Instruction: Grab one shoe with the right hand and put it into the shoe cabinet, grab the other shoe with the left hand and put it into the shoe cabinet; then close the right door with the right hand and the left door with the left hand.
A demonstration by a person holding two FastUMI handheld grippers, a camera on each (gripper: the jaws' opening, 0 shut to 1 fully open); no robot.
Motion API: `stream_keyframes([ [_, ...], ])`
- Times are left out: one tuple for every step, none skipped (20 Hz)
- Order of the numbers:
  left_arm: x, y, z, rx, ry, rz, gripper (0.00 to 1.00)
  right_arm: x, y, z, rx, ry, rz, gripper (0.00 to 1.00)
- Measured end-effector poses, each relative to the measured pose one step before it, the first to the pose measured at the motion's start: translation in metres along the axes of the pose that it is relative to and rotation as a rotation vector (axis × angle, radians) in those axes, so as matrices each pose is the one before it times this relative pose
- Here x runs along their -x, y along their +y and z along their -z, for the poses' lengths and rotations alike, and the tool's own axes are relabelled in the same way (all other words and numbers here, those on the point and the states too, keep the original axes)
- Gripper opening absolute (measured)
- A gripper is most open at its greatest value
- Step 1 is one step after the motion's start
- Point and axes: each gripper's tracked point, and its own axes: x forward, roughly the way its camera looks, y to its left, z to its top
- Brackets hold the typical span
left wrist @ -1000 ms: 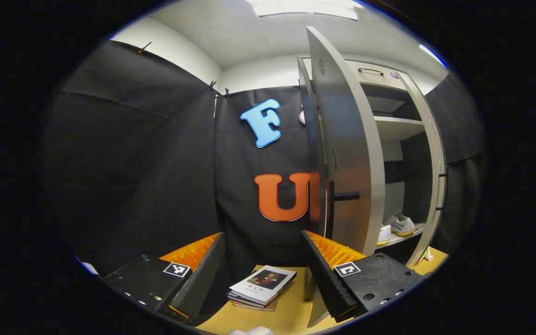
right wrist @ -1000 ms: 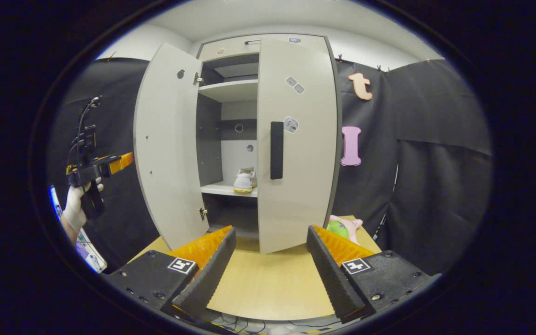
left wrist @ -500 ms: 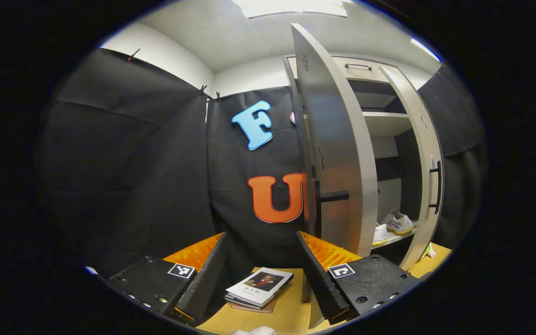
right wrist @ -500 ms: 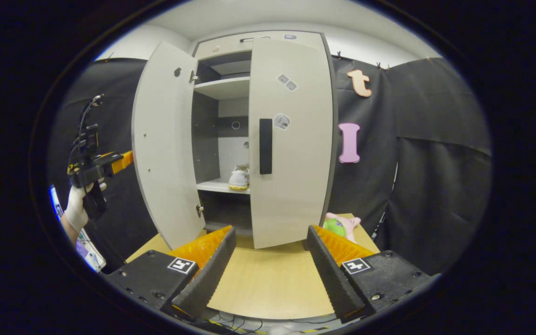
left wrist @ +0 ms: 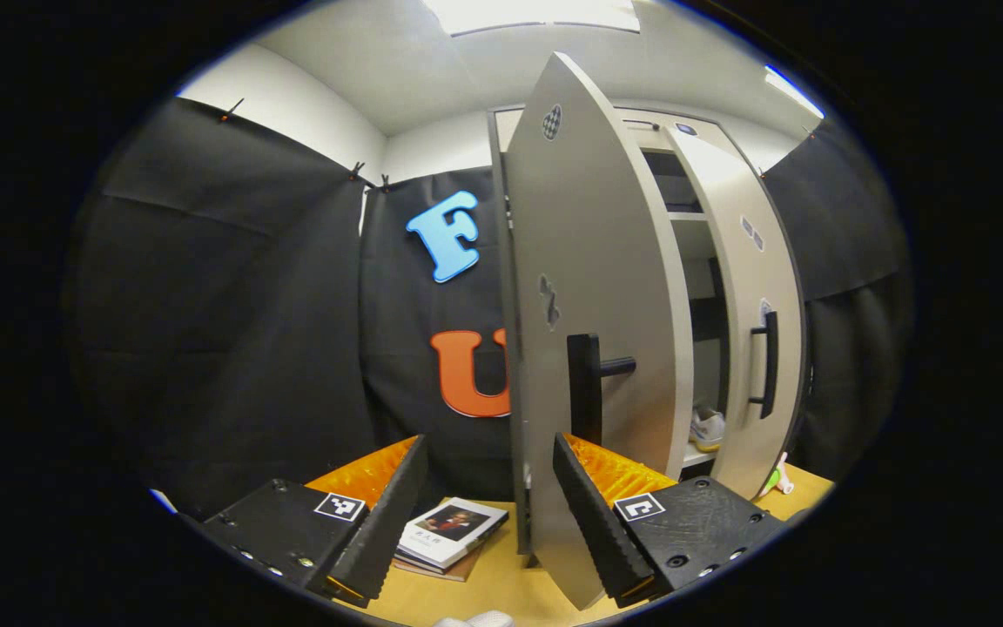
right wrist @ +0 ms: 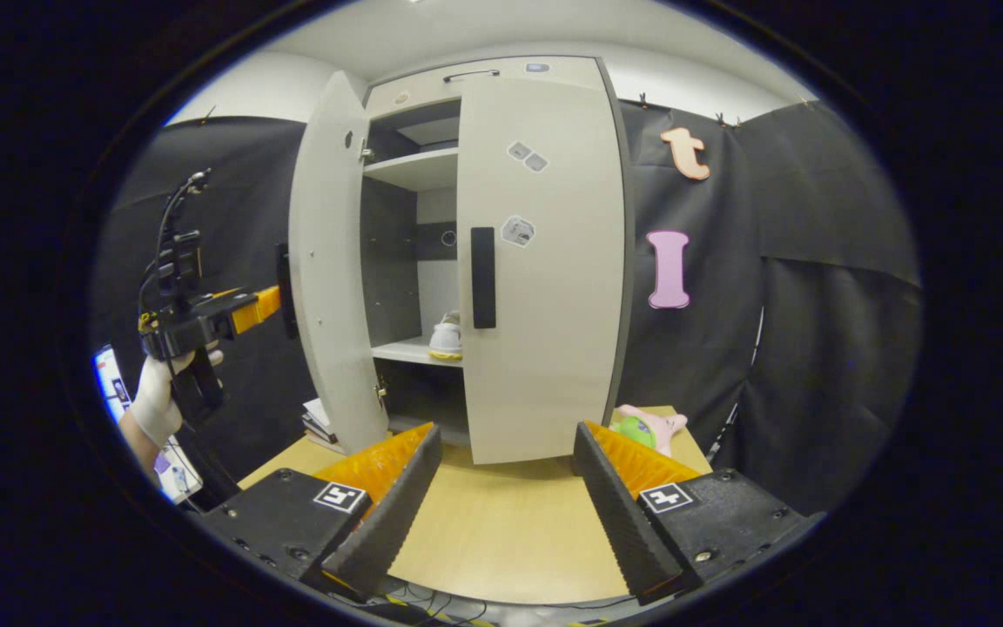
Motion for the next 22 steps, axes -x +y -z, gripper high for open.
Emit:
stream_keyframes([
  [-0.00277,-0.01093,-0.00049,0.00754,0.00576,0.01506,0.88,-0.00139,-0.00426,-0.00026,0.00118,0.00074,-0.00412,0.99],
  [-0.00181,-0.00820,-0.00076,0.00595,0.01152,0.00583,0.88,-0.00106,-0.00468,0.00002,0.00080,-0.00212,-0.00177,0.99],
  [-0.00128,-0.00662,0.00021,0.00377,0.00578,-0.00337,0.92,-0.00016,-0.00438,-0.00102,-0.00037,-0.00119,0.00121,0.99],
  [0.00089,-0.00534,-0.00203,0.00525,0.00099,-0.00393,0.97,-0.00073,-0.00429,-0.00214,-0.00259,-0.00681,0.00088,0.99],
  [0.00253,-0.00373,0.00083,0.00839,0.00512,-0.00012,0.89,0.00096,-0.00267,-0.00306,-0.00894,-0.00996,-0.00227,0.99],
  [0.00257,-0.00293,-0.00001,0.00957,0.00347,0.00106,0.96,0.00094,-0.00276,-0.00376,-0.01207,-0.01152,0.00429,0.99],
  [0.00348,-0.00392,0.00115,0.00329,0.00535,-0.00118,0.96,0.00064,-0.00424,-0.00411,-0.00884,-0.01242,0.00928,0.99],
  [0.00483,-0.00169,0.00188,-0.00451,0.00813,0.00060,0.96,-0.00023,-0.00433,-0.00244,-0.00337,-0.00731,0.01027,0.99],
  [0.00564,-0.00160,0.00115,-0.00712,0.00406,-0.00440,0.96,-0.00051,-0.00180,-0.00311,-0.00172,-0.00824,0.00206,0.99],
  [0.00519,-0.00171,0.00120,-0.00558,0.00640,0.00357,0.96,-0.00222,-0.00057,-0.00319,-0.00278,-0.00700,0.00171,0.99],
  [0.00508,-0.00279,0.00079,0.00276,0.01187,0.00449,0.96,-0.00066,-0.00158,-0.00290,0.00055,-0.00529,0.00447,0.99],
  [0.00701,-0.00258,0.00098,0.00988,0.00712,0.00417,0.96,-0.00061,-0.00085,-0.00238,0.00220,-0.00835,0.00459,0.99],
  [0.00723,-0.00339,0.00207,0.01124,0.00499,0.00885,0.96,-0.00088,-0.00068,-0.00298,0.00147,-0.00892,0.00573,0.99],
  [0.00850,-0.00437,0.00214,0.00396,0.00348,0.00625,0.96,-0.00120,-0.00094,-0.00155,0.00493,-0.00875,0.00837,0.99],
  [0.01101,-0.00396,0.00293,0.00141,0.01040,0.00548,0.96,0.00047,-0.00229,-0.00233,0.00311,-0.00826,0.01473,0.99],
  [0.01020,-0.00280,0.00147,0.00498,0.00557,0.00665,0.96,0.00117,0.00038,0.00005,-0.00045,-0.00394,0.00354,0.99],
  [0.00967,-0.00405,-0.00039,0.00621,0.00300,0.01115,0.96,0.00054,0.00194,-0.00070,-0.00178,-0.00185,-0.00285,0.99],
  [0.01024,-0.00302,-0.00045,0.00403,0.00060,0.01043,0.96,0.00072,0.00181,-0.00046,-0.00242,-0.00232,0.00003,0.99],
  [0.00877,-0.00195,-0.00065,-0.00048,-0.00022,0.00431,0.96,0.00156,0.00037,-0.00077,-0.00446,-0.00405,0.00387,0.99],
  [0.00864,0.00021,-0.00046,-0.00090,-0.00097,0.00224,0.96,0.00131,0.00088,-0.00138,-0.00325,-0.00468,-0.00030,0.99],
  [0.00735,-0.00062,0.00231,0.00385,0.00441,0.00219,0.96,0.00152,0.00127,-0.00011,0.00059,0.00078,0.00141,0.99],
  [0.00692,-0.00021,0.00147,0.00373,0.00113,0.00227,0.96,0.00165,0.00008,-0.00091,0.00218,-0.00244,0.00111,0.99],
])
